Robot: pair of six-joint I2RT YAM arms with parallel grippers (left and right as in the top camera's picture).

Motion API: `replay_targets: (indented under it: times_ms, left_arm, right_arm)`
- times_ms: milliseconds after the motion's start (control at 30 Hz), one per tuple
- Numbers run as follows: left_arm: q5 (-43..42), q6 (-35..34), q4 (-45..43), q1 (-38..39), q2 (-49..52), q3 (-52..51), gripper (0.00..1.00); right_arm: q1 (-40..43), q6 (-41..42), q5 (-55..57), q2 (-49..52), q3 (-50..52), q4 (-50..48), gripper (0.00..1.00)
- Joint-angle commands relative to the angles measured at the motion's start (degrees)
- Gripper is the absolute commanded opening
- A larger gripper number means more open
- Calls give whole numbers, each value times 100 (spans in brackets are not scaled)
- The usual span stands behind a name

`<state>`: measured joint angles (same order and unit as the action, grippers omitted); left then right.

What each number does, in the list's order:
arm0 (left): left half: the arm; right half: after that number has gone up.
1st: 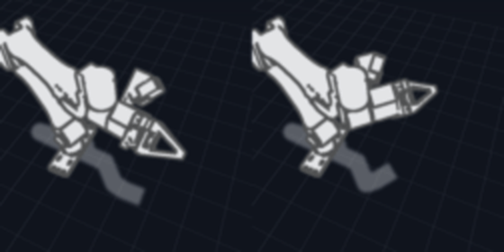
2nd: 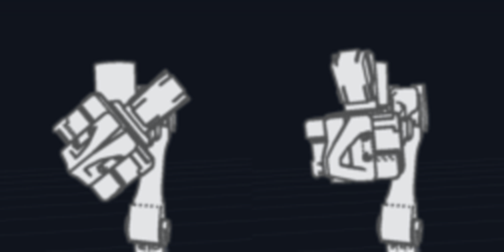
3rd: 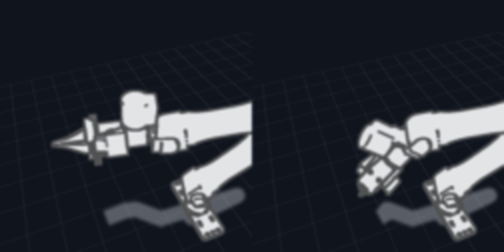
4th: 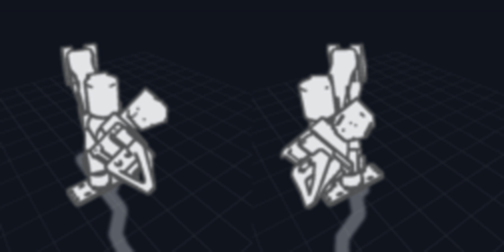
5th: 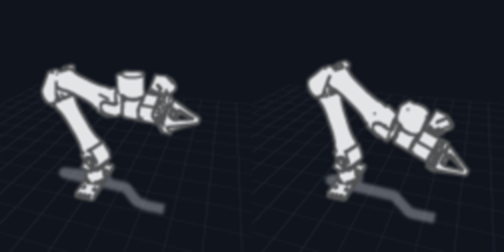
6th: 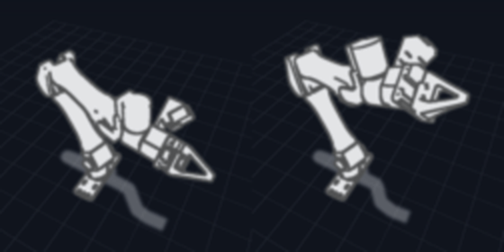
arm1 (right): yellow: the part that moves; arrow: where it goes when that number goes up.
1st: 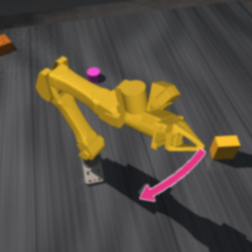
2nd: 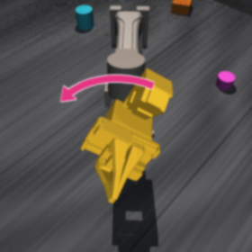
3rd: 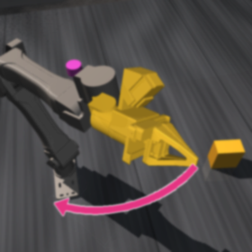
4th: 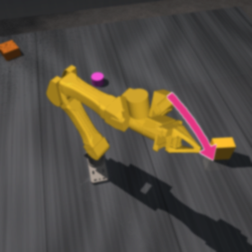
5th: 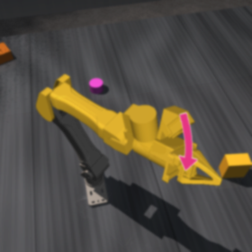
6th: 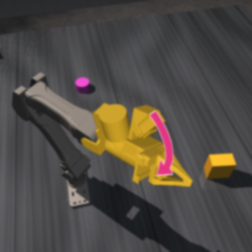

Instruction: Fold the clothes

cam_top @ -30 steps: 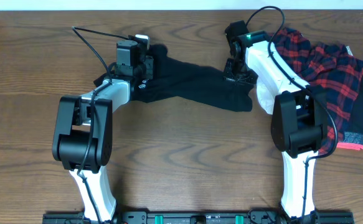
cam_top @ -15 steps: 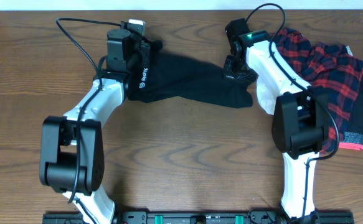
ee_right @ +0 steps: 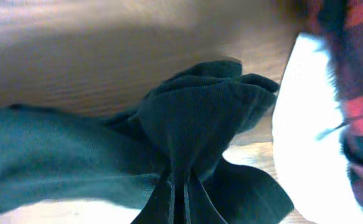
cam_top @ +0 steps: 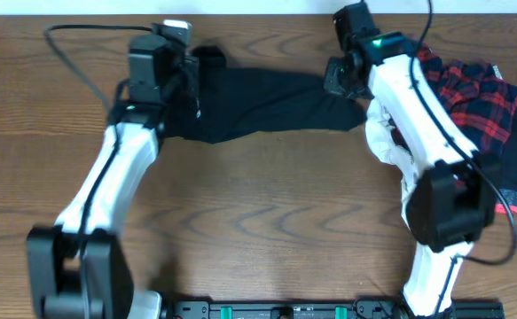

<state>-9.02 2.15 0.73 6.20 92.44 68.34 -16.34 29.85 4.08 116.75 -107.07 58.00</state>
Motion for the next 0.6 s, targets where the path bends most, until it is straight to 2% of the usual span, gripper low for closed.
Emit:
replay_targets:
  times_ms: [0, 133, 367, 500, 567]
  left_arm:
    - [-28, -9, 278, -98, -553, 103, 6]
    - [-22, -7, 621, -164, -1104, 103, 6]
    - [415, -7, 699, -168, -2059, 103, 6]
    - [415, -22, 966, -168, -2144, 101, 6]
    - [409, -256, 1108, -168, -2063, 101, 6]
  right_arm:
    - [-50, -337, 68, -664, -9, -13, 1]
    - [-103, -452, 85, -1139, -9, 13, 1]
    - [-212, -640, 109, -1681, -9, 48, 1]
    - [-212, -636, 105, -1705, -7, 107, 1]
    - [-214, -636, 105, -1698, -7, 166, 1]
